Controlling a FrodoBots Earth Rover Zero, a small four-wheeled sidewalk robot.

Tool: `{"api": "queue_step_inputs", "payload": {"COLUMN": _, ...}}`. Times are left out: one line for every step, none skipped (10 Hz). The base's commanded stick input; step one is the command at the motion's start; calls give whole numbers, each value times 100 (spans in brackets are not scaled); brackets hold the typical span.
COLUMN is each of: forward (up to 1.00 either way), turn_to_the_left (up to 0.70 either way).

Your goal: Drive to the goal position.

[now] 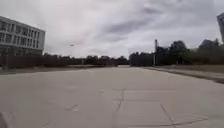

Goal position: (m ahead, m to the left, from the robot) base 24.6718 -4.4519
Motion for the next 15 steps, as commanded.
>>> {"api": "queue_step_inputs", "payload": {"forward": 100, "turn_to_the_left": 0}}
{"api": "queue_step_inputs", "payload": {"forward": 100, "turn_to_the_left": 0}}
{"api": "queue_step_inputs", "payload": {"forward": 100, "turn_to_the_left": 0}}
{"api": "queue_step_inputs", "payload": {"forward": 100, "turn_to_the_left": 0}}
{"api": "queue_step_inputs", "payload": {"forward": 100, "turn_to_the_left": 0}}
{"api": "queue_step_inputs", "payload": {"forward": 100, "turn_to_the_left": 0}}
{"api": "queue_step_inputs", "payload": {"forward": 100, "turn_to_the_left": 0}}
{"api": "queue_step_inputs", "payload": {"forward": 100, "turn_to_the_left": 0}}
{"api": "queue_step_inputs", "payload": {"forward": 100, "turn_to_the_left": 0}}
{"api": "queue_step_inputs", "payload": {"forward": 100, "turn_to_the_left": 0}}
{"api": "queue_step_inputs", "payload": {"forward": 100, "turn_to_the_left": 0}}
{"api": "queue_step_inputs", "payload": {"forward": 100, "turn_to_the_left": 0}}
{"api": "queue_step_inputs", "payload": {"forward": 100, "turn_to_the_left": 0}}
{"api": "queue_step_inputs", "payload": {"forward": 100, "turn_to_the_left": 0}}
{"api": "queue_step_inputs", "payload": {"forward": 100, "turn_to_the_left": 0}}
